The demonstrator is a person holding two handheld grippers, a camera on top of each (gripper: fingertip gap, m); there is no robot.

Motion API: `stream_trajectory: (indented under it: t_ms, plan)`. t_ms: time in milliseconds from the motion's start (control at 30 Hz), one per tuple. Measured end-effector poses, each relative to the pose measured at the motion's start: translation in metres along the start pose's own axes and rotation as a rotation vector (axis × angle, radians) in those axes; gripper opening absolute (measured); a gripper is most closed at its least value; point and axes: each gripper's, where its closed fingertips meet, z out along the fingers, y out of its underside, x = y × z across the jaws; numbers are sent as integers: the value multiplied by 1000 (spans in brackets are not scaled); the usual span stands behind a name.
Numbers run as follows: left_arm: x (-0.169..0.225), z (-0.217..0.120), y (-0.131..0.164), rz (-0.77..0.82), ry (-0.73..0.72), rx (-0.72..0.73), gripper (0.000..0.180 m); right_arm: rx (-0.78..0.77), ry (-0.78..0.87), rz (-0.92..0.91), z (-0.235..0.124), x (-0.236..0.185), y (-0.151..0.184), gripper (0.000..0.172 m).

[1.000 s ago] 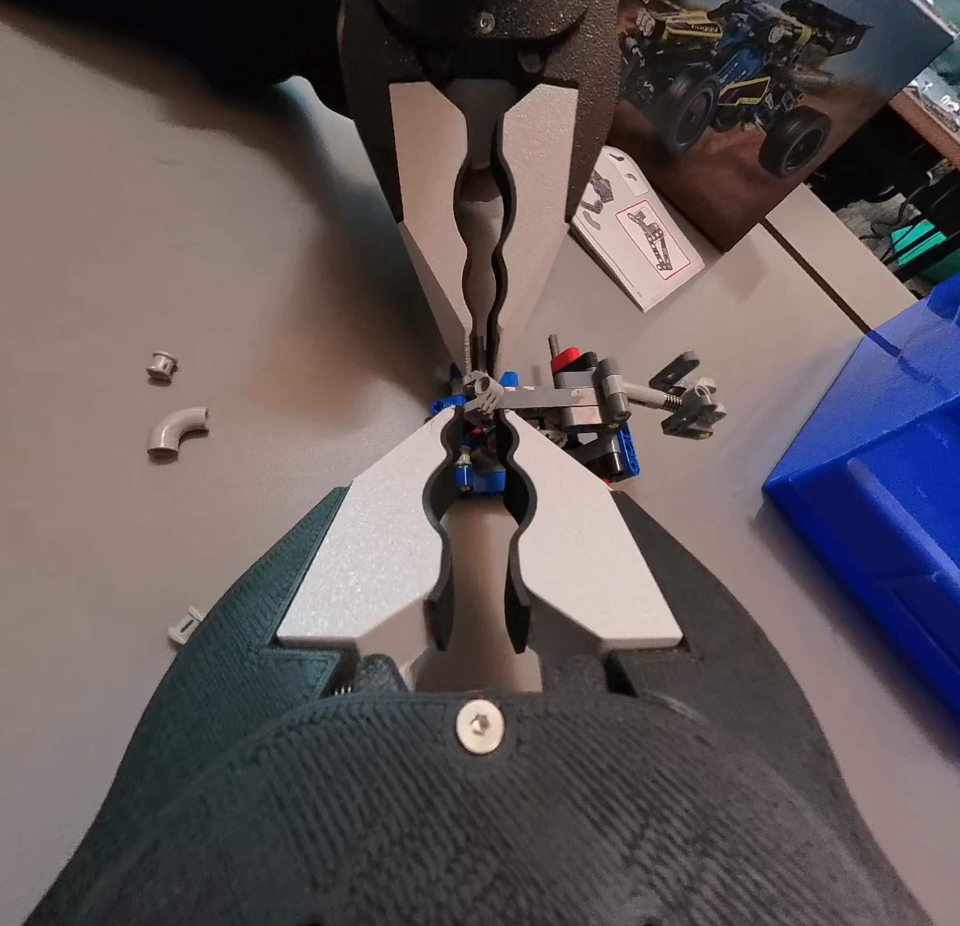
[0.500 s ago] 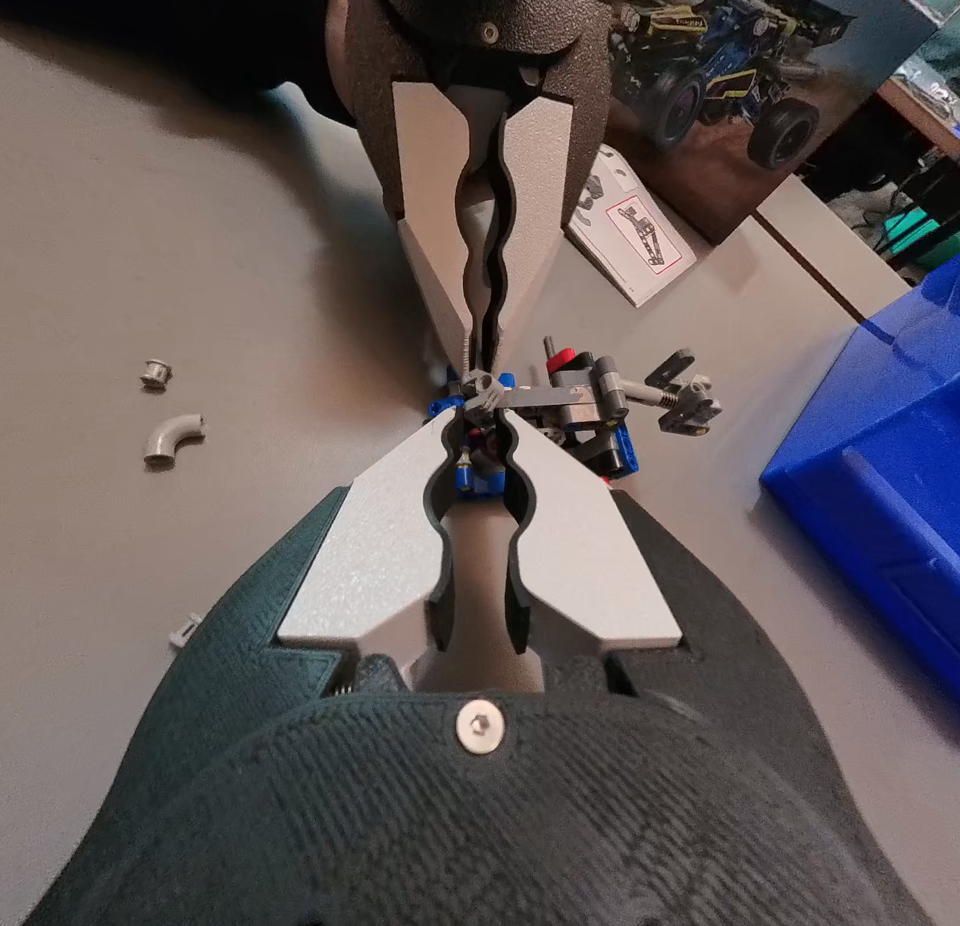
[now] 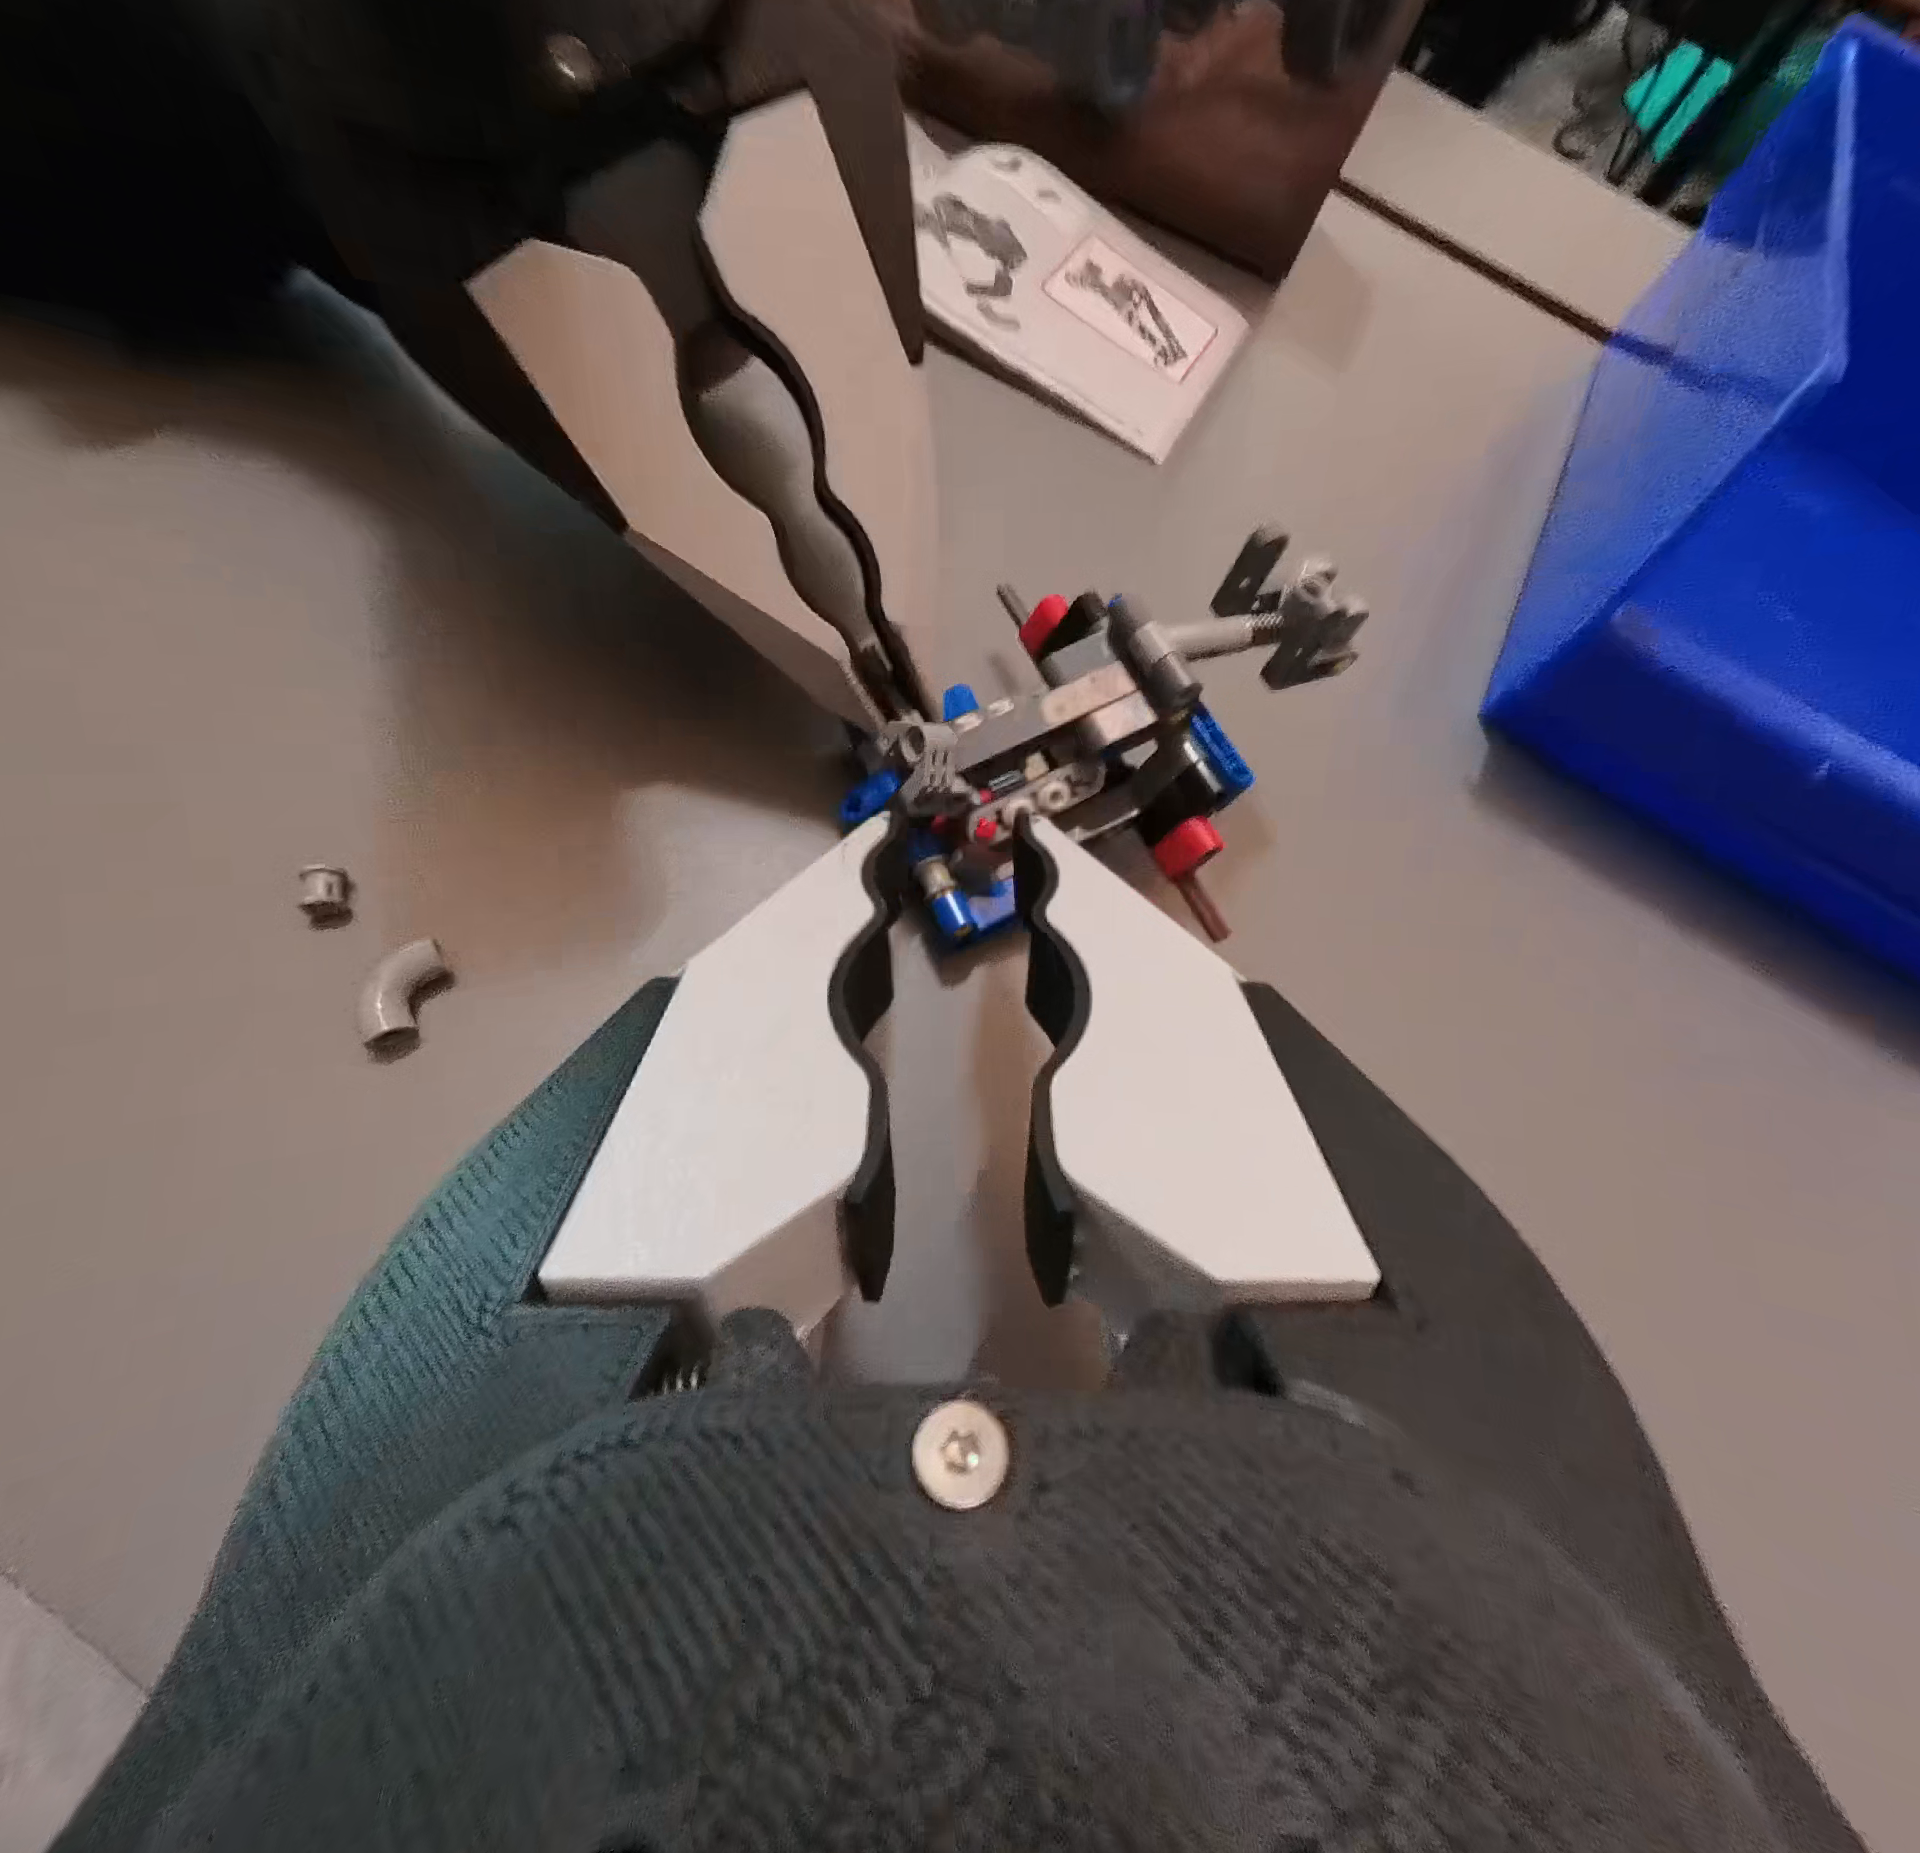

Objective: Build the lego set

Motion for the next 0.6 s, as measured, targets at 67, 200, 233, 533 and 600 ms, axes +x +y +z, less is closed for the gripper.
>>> stream_trajectory:
  t_ms: [67,200,233,533,600]
  plan:
    - [-5,-1,-1,150,-127,-32,0,-21,25,31,3,0,2,17]
    - [-7,-2,-4,482,-326,-120,0,29,56,174,2,0,-9,21]
    - [-7,-2,-4,534,-359,-143,1,39,71,214,2,0,-11,20]
    - [-9,-1,-6,679,-441,-181,1,89,232,404,0,-2,-17,16]
    - [-8,0,-8,671,-438,-180,1,75,284,305,1,-5,-20,12]
